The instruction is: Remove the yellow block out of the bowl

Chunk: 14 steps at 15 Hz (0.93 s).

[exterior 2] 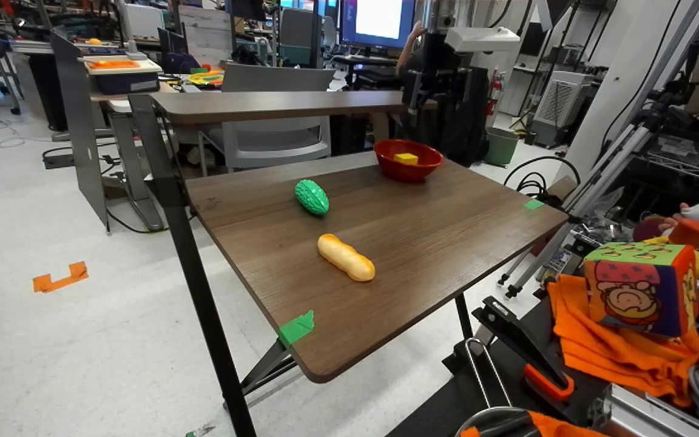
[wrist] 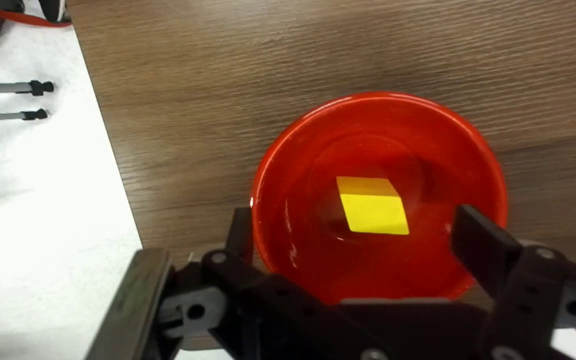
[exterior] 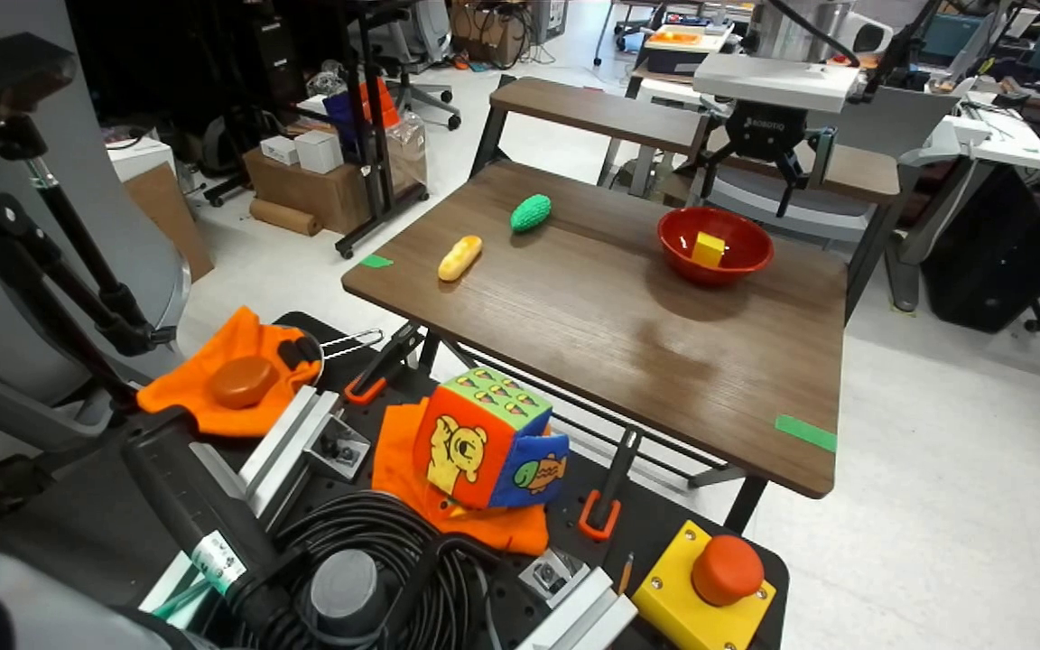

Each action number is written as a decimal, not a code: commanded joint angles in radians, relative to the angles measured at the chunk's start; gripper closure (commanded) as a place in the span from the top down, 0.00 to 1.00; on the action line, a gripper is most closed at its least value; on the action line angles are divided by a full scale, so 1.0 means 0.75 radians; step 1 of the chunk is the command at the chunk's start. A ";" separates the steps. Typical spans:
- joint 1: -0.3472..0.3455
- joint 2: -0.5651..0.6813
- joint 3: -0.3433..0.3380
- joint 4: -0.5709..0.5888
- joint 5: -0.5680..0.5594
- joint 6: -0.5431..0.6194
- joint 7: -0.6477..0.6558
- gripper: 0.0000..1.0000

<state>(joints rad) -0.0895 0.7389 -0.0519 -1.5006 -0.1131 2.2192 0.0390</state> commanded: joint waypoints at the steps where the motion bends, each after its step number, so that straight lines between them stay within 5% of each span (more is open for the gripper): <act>1: 0.015 0.193 -0.027 0.274 0.017 -0.164 0.009 1.00; 14: 0.047 0.565 -0.013 0.817 0.043 -0.550 0.019 1.00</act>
<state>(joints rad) -0.0638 1.0909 -0.0570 -1.0162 -0.0890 1.8786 0.0487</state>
